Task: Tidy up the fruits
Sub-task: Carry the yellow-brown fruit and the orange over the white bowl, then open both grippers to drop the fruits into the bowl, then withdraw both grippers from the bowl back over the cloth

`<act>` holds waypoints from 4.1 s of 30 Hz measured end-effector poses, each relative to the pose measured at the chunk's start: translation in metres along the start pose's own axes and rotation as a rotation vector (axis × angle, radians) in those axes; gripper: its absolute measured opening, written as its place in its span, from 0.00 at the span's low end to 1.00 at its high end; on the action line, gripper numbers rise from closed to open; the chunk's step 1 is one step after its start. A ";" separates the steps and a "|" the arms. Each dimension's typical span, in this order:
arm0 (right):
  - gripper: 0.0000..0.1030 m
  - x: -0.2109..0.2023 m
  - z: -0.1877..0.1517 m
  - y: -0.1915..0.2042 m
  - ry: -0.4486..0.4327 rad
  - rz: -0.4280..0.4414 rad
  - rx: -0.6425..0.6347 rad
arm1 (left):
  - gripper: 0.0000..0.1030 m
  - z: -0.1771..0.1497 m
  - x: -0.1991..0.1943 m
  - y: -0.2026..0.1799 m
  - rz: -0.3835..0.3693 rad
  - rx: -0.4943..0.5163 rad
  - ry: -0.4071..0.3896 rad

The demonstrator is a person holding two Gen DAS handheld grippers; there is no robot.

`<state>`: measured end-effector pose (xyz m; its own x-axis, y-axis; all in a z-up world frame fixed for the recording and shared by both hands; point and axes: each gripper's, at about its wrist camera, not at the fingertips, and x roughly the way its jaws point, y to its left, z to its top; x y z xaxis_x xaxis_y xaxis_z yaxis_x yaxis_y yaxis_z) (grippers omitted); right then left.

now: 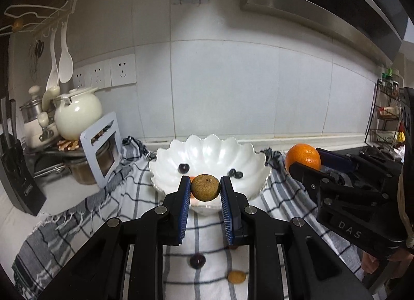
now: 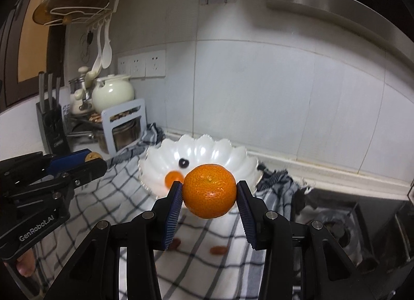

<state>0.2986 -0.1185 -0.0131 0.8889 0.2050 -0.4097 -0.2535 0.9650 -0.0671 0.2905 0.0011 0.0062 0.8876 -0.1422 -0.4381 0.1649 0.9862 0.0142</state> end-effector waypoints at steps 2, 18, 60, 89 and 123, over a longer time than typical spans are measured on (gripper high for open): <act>0.43 0.004 0.007 -0.003 -0.012 -0.006 0.002 | 0.23 0.006 0.006 0.001 -0.002 -0.004 0.002; 0.43 0.068 0.039 -0.019 0.022 0.006 0.017 | 0.23 0.046 0.072 0.010 -0.019 -0.029 0.068; 0.43 0.256 0.029 -0.043 0.417 0.027 0.039 | 0.41 0.037 0.255 0.045 0.000 -0.033 0.452; 0.46 0.114 0.050 -0.023 0.167 -0.022 0.023 | 0.58 0.056 0.108 0.034 0.043 0.031 0.221; 0.46 -0.009 -0.006 0.003 0.042 -0.015 -0.025 | 0.58 -0.007 -0.016 0.015 0.060 0.052 0.155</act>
<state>0.2872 -0.1183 -0.0149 0.8759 0.1826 -0.4467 -0.2498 0.9636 -0.0958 0.2759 0.0187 0.0067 0.8200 -0.0647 -0.5687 0.1397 0.9862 0.0892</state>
